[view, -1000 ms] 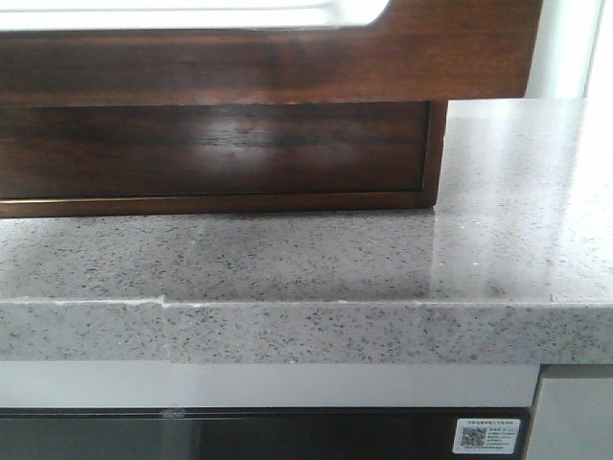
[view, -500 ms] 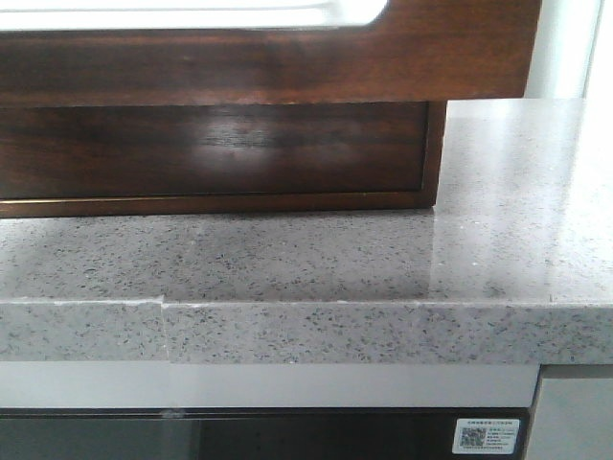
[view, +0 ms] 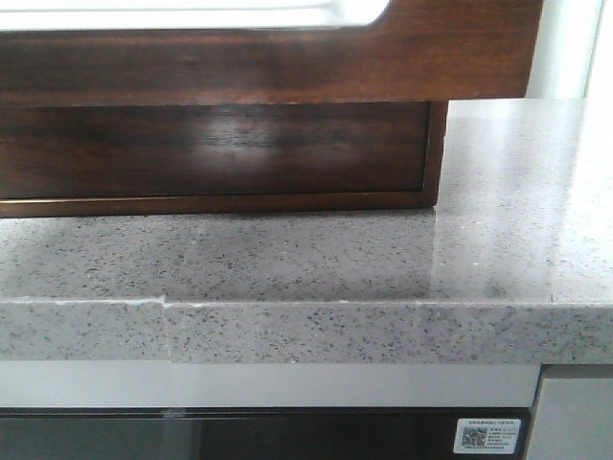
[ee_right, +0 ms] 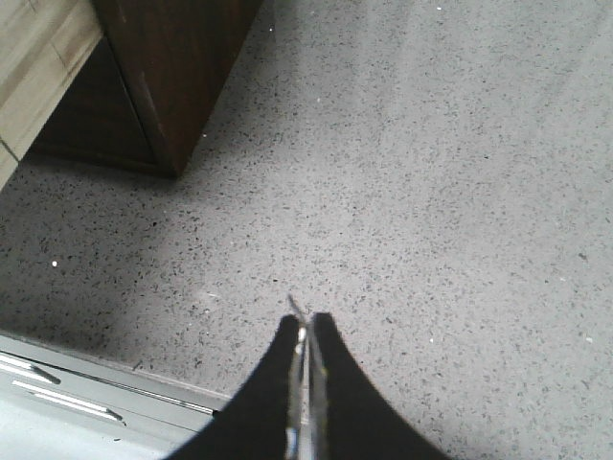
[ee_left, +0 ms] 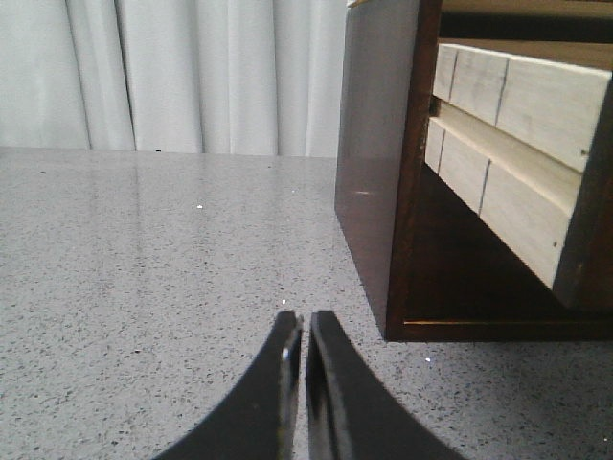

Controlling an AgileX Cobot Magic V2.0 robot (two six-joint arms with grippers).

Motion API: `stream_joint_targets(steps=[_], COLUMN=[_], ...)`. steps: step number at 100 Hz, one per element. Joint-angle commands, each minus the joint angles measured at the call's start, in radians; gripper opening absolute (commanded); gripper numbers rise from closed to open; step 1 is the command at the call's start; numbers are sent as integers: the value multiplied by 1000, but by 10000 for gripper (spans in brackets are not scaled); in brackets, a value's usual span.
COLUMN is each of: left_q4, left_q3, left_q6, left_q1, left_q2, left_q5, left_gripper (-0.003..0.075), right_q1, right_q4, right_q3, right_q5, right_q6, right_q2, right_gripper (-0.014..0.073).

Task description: Put scissors in drawer with both arms

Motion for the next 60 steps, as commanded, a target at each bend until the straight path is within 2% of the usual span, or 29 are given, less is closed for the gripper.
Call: stream_joint_targets(steps=[1,14,30,52,60], left_q4=[0,0,0,0,0], left_q3=[36,36,36,36,36], left_q6=[-6,-6,-6,-6,-6], left_q1=[-7,-7,-7,-7,-7], left_q2=[-30,-30,-30,-30,-30], left_q5=[-84,-84,-84,-84,-84], left_gripper=[-20,-20,-20,-20,-20], right_q1=[-3,-3,-5,-5,-5], right_q4=[5,5,-17,-52,-54], right_q3=[-25,-22,36,337,413], right_q5=[-63,-65,-102,-402,-456], right_q6=[-4,-4,-4,-4,-4], right_q2=[1,-9,-137,-425,-504], right_gripper=[-69,-69,-69,-69,-69])
